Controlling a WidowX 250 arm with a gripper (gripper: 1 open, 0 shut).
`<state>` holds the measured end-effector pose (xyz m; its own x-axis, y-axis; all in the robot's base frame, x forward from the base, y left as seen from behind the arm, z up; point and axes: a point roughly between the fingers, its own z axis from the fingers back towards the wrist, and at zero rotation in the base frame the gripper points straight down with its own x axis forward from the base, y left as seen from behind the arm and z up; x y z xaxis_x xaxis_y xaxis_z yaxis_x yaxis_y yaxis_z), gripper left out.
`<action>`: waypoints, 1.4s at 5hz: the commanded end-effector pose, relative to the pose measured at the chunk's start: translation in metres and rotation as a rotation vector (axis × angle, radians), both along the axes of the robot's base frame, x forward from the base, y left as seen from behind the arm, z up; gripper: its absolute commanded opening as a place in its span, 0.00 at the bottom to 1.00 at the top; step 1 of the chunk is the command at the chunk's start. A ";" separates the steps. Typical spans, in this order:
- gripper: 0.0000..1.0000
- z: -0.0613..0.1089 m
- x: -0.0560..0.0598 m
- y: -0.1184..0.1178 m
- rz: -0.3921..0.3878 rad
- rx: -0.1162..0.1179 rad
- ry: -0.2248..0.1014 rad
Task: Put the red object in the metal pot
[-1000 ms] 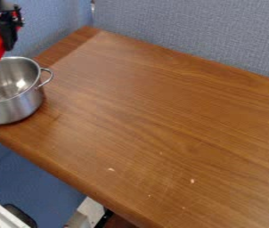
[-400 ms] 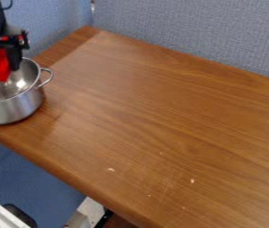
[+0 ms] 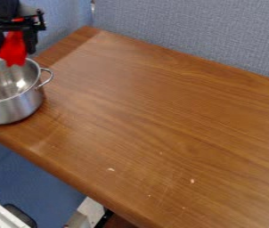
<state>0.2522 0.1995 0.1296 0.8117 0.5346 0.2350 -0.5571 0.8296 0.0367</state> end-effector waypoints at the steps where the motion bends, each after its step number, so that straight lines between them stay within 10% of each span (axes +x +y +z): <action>1: 0.00 0.010 0.008 0.023 -0.012 0.060 -0.040; 3: 0.00 -0.011 -0.005 0.036 0.223 0.118 -0.022; 4: 0.00 -0.031 -0.012 0.041 0.170 0.141 -0.012; 5: 0.00 -0.022 -0.013 0.045 0.126 0.104 -0.042; 7: 0.00 -0.044 -0.015 0.049 0.135 0.112 -0.013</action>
<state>0.2353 0.2473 0.0778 0.7304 0.6217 0.2830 -0.6680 0.7366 0.1060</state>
